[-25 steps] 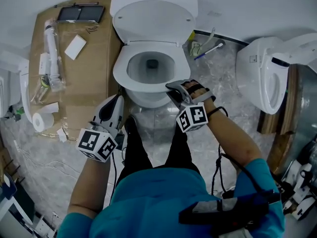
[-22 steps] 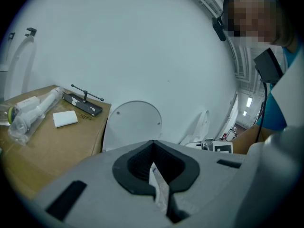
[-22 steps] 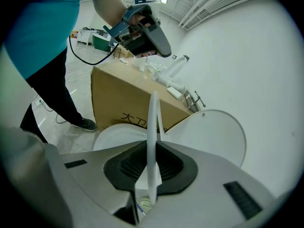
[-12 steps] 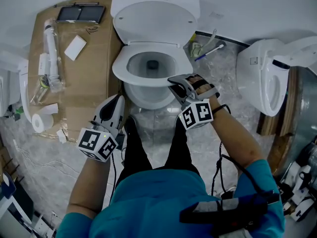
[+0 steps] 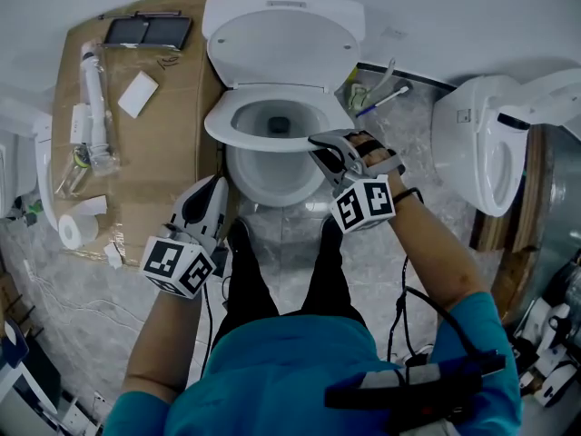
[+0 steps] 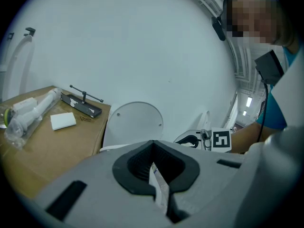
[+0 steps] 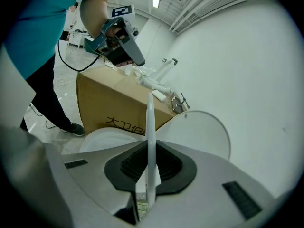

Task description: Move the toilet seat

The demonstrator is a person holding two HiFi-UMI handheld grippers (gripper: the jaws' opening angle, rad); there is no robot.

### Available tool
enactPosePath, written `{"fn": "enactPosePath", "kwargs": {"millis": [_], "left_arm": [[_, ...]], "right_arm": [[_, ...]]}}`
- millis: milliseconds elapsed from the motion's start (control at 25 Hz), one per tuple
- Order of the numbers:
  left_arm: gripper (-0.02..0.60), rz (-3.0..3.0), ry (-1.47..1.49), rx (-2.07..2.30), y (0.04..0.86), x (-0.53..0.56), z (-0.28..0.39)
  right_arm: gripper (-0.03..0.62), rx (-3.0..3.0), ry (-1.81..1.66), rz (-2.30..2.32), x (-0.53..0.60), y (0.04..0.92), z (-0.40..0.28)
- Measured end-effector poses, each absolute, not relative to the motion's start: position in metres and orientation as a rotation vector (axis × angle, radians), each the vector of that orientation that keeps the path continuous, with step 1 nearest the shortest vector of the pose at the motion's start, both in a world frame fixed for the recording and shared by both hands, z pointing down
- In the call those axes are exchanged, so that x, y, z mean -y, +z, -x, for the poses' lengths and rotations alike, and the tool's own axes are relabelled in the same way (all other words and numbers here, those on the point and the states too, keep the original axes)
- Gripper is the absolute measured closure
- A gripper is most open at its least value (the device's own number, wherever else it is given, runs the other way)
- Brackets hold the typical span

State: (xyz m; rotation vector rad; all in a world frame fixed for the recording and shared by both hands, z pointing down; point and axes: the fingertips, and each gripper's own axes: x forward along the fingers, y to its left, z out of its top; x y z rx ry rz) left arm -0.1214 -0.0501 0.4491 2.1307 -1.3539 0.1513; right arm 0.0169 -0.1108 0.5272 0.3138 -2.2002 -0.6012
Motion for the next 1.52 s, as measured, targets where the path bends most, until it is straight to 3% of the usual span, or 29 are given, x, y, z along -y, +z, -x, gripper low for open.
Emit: {"fn": "enactPosePath", "kwargs": {"millis": [1520], "left_arm": [[0.595,-2.098,0.136,1.369,0.458,0.055,0.134]], "right_arm": [[0.516,2.232,-0.555,-0.501,0.217,0.488,-0.012]]}}
